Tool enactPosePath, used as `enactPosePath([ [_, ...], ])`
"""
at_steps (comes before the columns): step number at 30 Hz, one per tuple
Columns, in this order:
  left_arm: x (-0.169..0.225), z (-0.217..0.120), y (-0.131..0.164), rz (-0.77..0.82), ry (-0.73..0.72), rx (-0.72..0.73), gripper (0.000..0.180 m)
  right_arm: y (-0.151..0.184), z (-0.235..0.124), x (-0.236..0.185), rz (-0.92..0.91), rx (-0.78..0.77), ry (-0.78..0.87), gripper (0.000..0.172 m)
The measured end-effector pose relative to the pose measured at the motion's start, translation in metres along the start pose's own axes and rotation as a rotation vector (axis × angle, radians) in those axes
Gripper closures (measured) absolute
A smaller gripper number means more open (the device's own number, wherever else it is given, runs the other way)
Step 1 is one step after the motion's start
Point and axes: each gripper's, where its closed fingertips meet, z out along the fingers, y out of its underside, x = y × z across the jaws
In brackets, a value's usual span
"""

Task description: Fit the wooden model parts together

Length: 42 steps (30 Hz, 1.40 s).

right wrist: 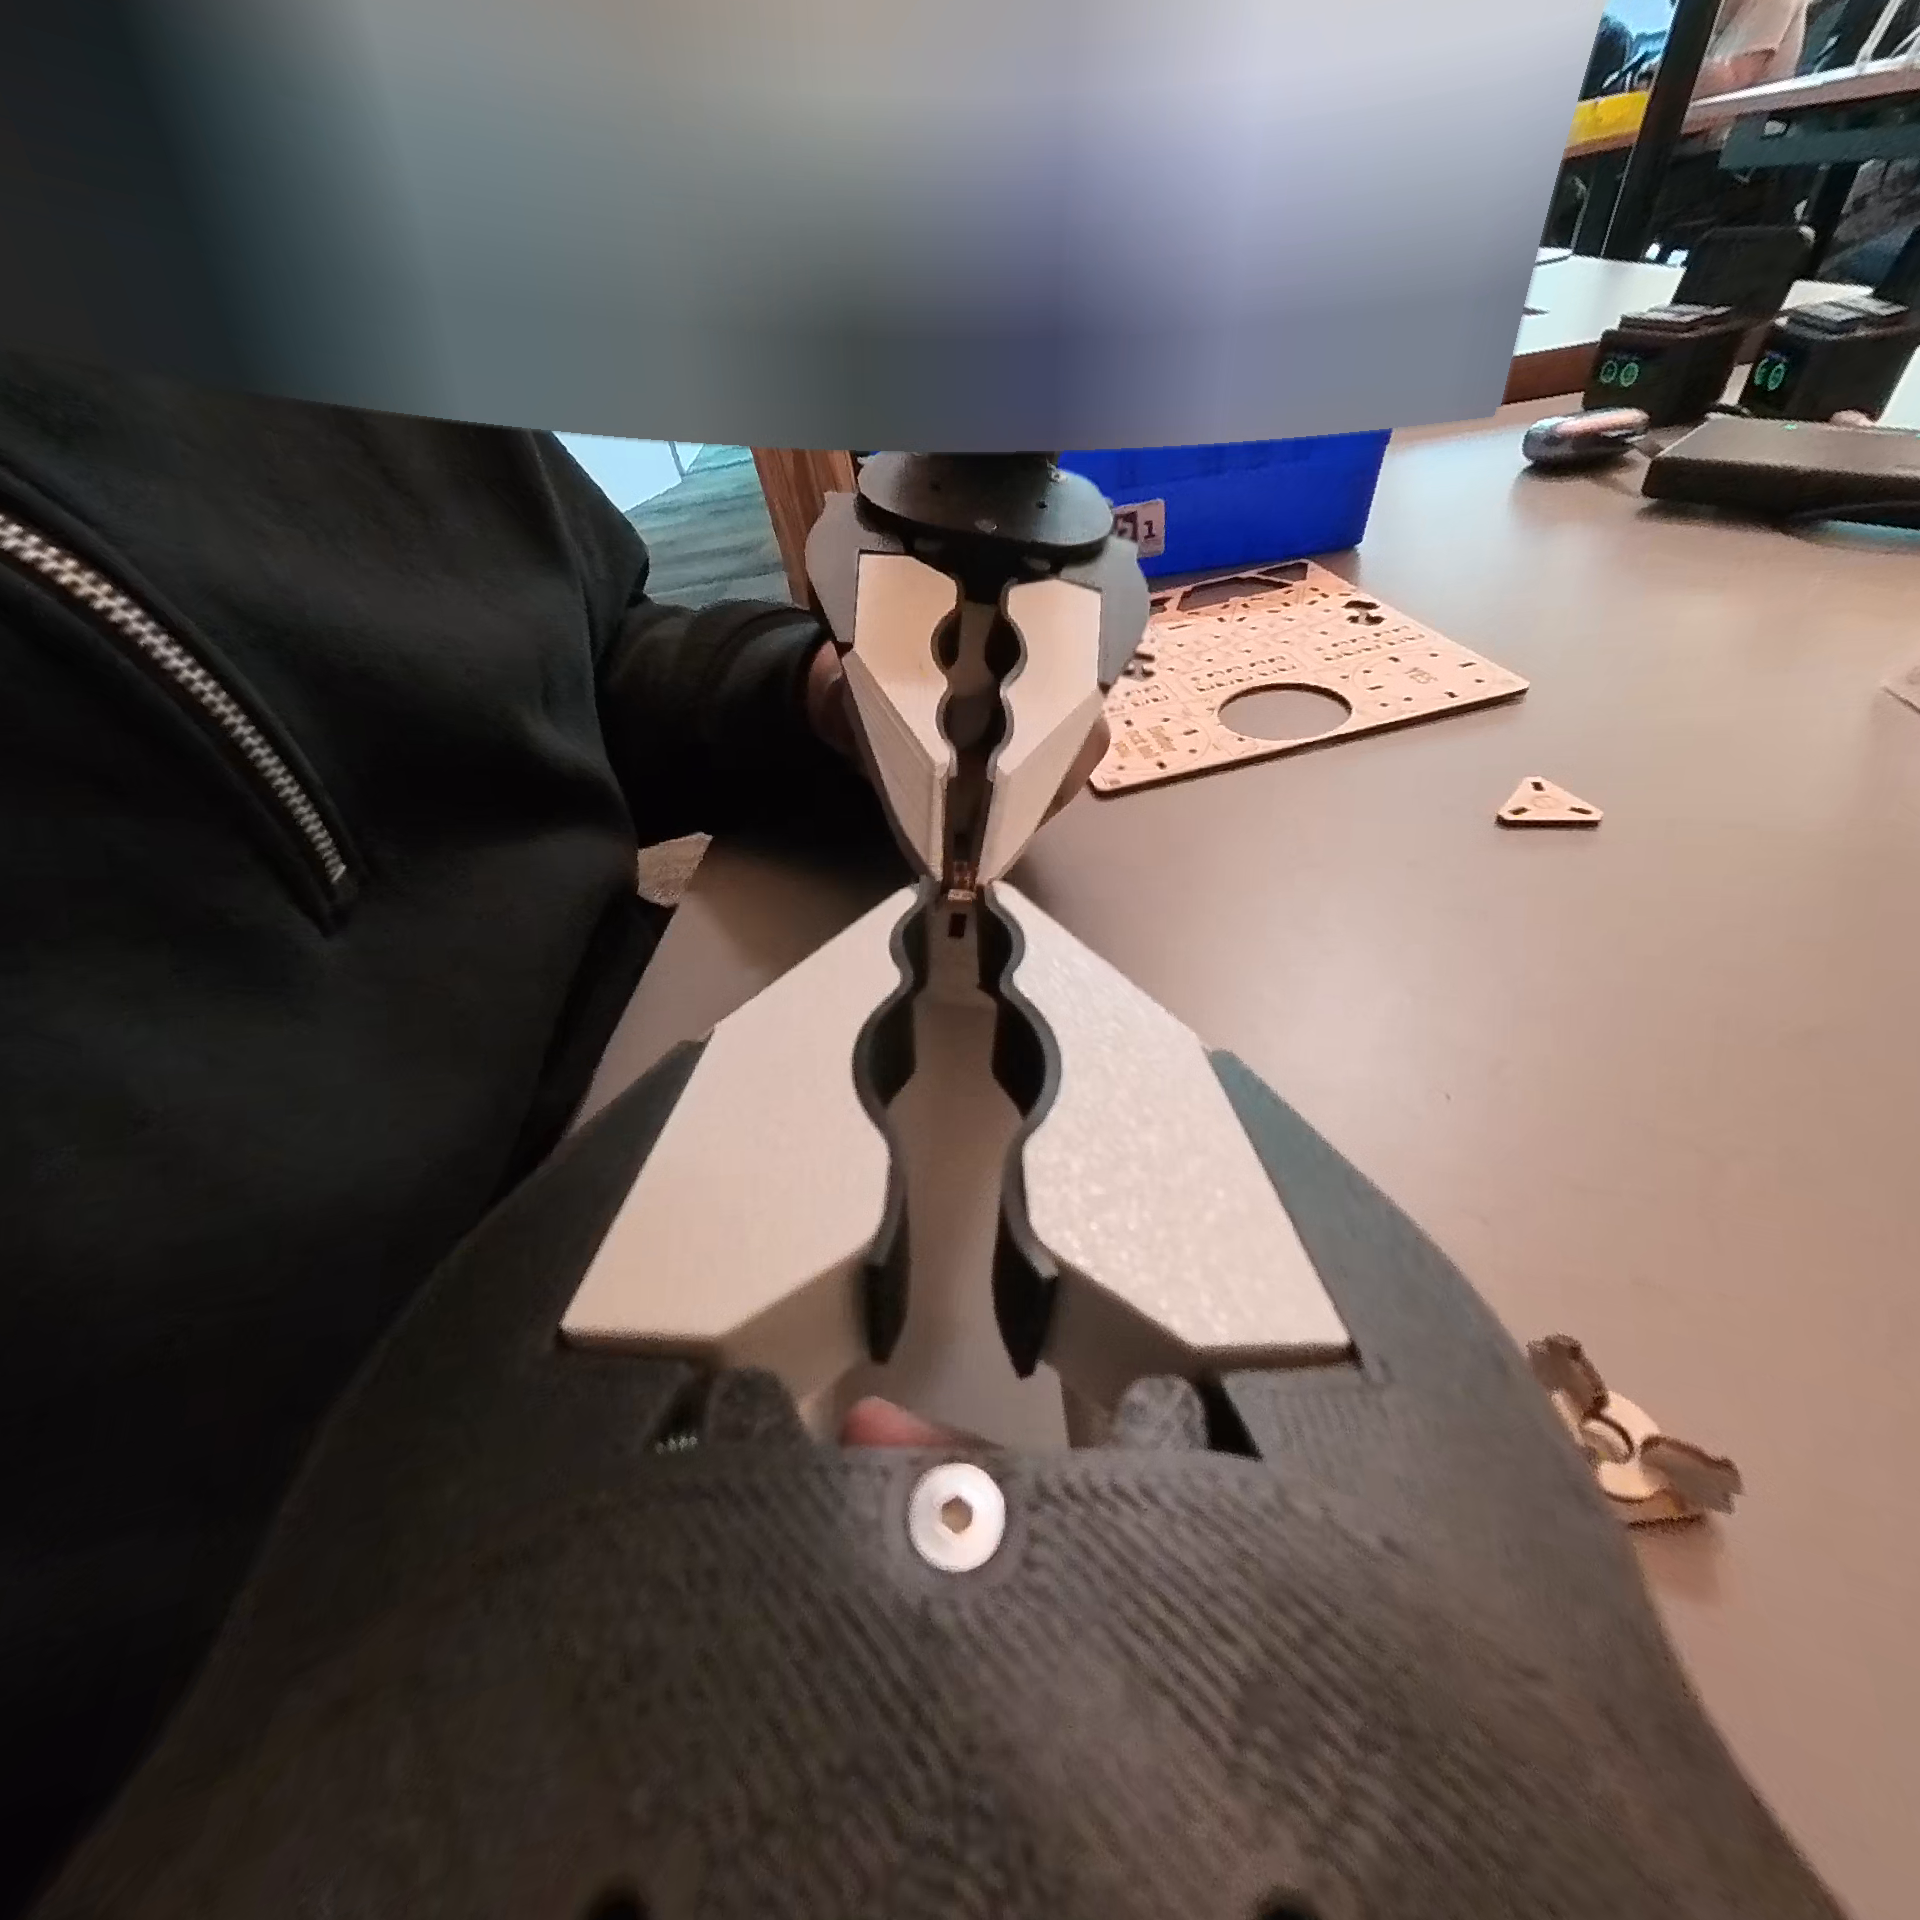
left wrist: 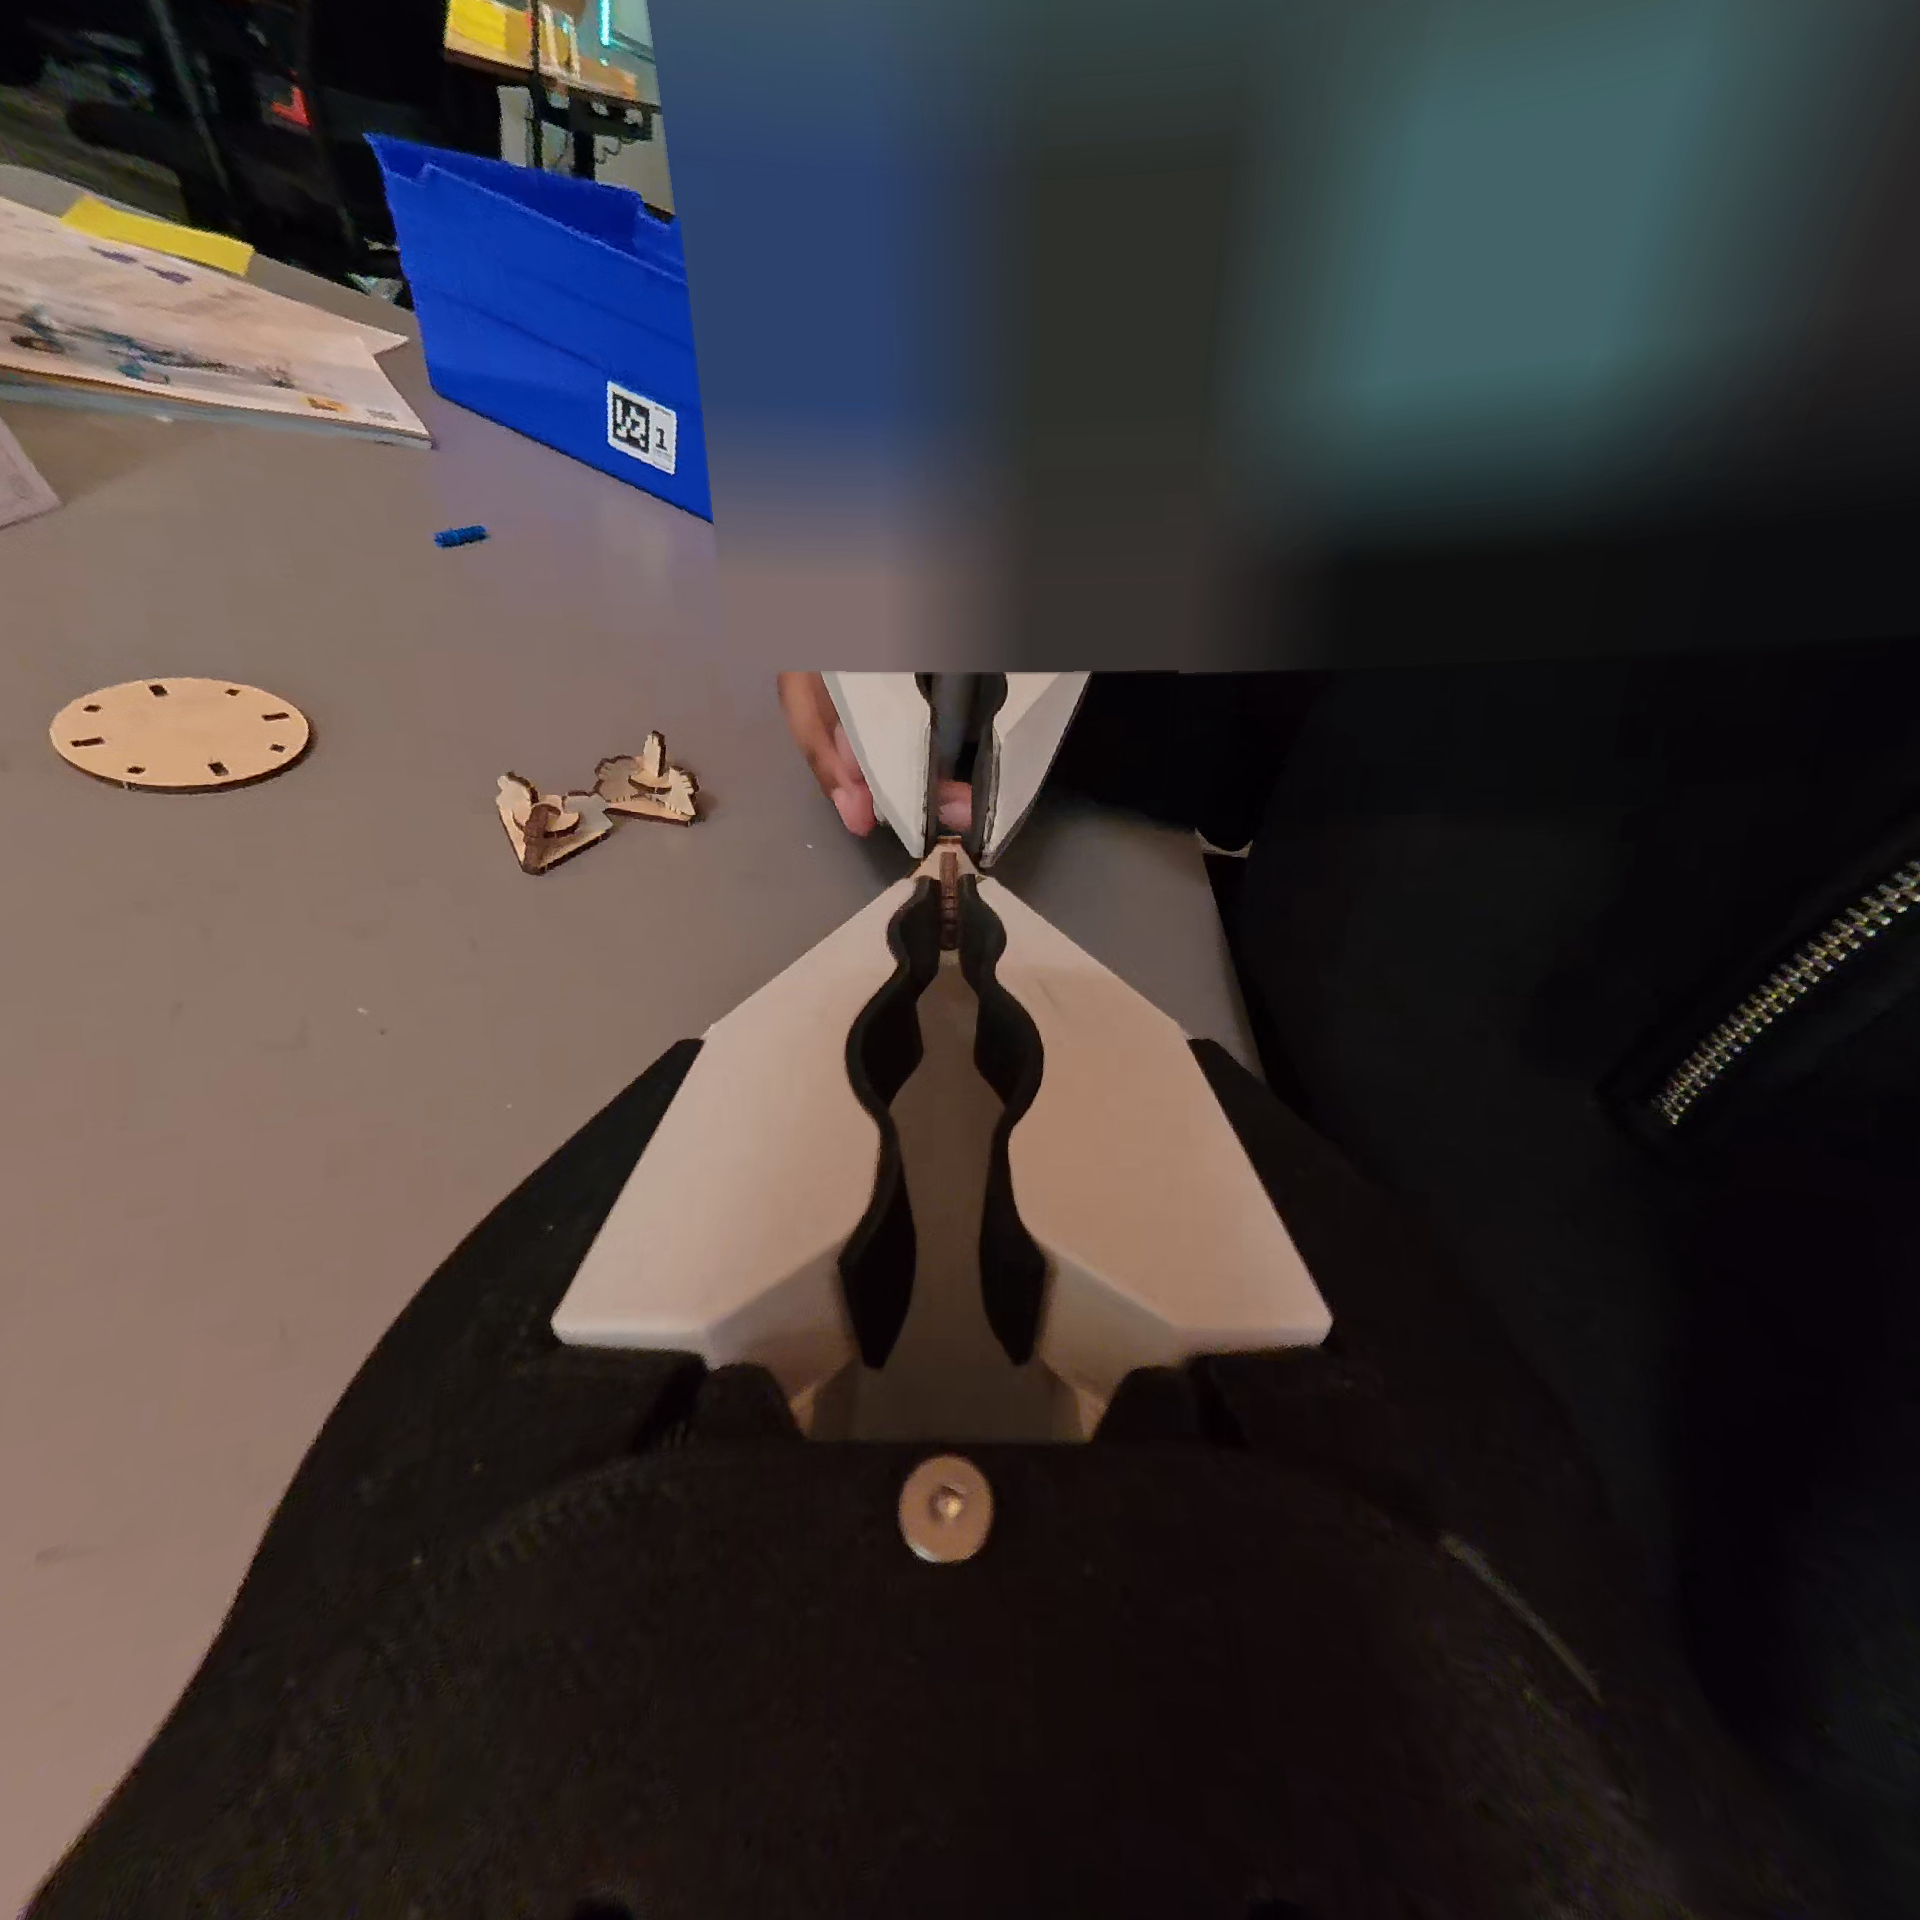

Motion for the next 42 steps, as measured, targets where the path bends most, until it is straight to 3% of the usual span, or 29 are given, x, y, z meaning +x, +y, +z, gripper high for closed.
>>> enactPosePath([
  [17, 0.003, 0.001, 0.000, -0.015, 0.030, 0.002, 0.179, 0.002, -0.003, -0.004, -0.088, -0.027, 0.010, 0.162],
  [28, 0.011, 0.005, 0.006, -0.050, 0.082, -0.018, 0.179, 0.002, -0.006, -0.013, -0.026, -0.030, -0.070, 0.165],
  [31, 0.046, 0.036, 0.030, 0.007, 0.189, -0.187, 0.179, 0.002, 0.007, -0.017, -0.052, -0.046, -0.072, 0.172],
  [32, 0.047, 0.043, 0.034, 0.066, 0.144, -0.223, 0.179, 0.003, 0.006, -0.016, -0.099, -0.069, -0.062, 0.172],
  [35, 0.028, 0.032, 0.018, -0.025, 0.095, -0.112, 0.179, -0.006, -0.007, -0.010, -0.060, 0.009, -0.037, 0.172],
  [39, 0.010, 0.019, 0.010, -0.023, 0.041, -0.067, 0.179, -0.005, -0.022, 0.010, -0.058, 0.018, 0.059, 0.172],
  [42, 0.005, 0.015, 0.008, -0.033, 0.033, -0.057, 0.179, -0.003, -0.026, 0.010, -0.010, 0.025, 0.027, 0.160],
])
